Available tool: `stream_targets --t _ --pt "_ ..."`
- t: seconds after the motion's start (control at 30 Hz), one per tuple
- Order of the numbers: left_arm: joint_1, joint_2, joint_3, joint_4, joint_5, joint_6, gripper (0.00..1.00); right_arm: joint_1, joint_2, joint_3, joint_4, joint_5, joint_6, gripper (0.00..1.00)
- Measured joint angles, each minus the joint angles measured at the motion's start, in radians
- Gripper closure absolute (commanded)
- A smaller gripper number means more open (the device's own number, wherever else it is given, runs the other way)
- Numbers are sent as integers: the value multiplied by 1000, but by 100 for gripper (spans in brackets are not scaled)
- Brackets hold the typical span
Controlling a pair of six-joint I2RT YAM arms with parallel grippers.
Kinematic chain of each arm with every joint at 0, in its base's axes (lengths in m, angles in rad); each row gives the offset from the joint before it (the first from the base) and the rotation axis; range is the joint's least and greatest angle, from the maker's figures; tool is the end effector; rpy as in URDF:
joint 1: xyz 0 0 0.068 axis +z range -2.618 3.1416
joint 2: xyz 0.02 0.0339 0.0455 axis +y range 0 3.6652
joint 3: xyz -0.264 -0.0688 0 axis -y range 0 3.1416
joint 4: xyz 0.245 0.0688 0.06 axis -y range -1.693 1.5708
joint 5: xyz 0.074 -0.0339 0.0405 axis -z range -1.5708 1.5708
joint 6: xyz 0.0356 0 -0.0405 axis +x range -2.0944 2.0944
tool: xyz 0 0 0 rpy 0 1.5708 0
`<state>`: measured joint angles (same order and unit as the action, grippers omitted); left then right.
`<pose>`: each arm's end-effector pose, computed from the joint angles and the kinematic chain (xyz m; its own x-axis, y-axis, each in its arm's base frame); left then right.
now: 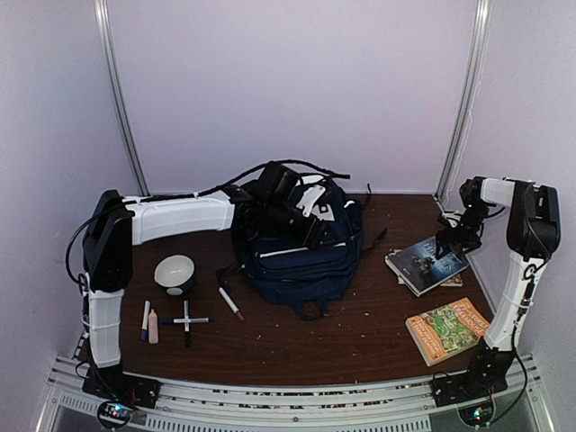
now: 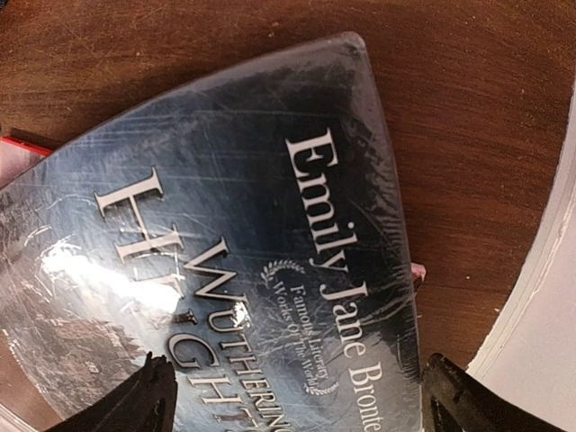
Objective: Pack the student bag
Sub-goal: Pick up the book.
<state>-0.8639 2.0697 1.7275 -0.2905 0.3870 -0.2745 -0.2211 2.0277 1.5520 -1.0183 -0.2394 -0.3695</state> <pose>0.3038 -0.3764 0.2564 -0.6141 0.3325 -0.7157 0.7640 0.4780 -0.4334 0.3824 -0.0773 0.1833 -0.9777 -0.1399 -0.1569 -0.1692 0.9665 0.1928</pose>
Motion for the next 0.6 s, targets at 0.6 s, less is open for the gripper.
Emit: stream_targets --t 0.6 --pt "-16 397 409 -81 179 -145 29 3 25 41 -35 -4 -2 10"
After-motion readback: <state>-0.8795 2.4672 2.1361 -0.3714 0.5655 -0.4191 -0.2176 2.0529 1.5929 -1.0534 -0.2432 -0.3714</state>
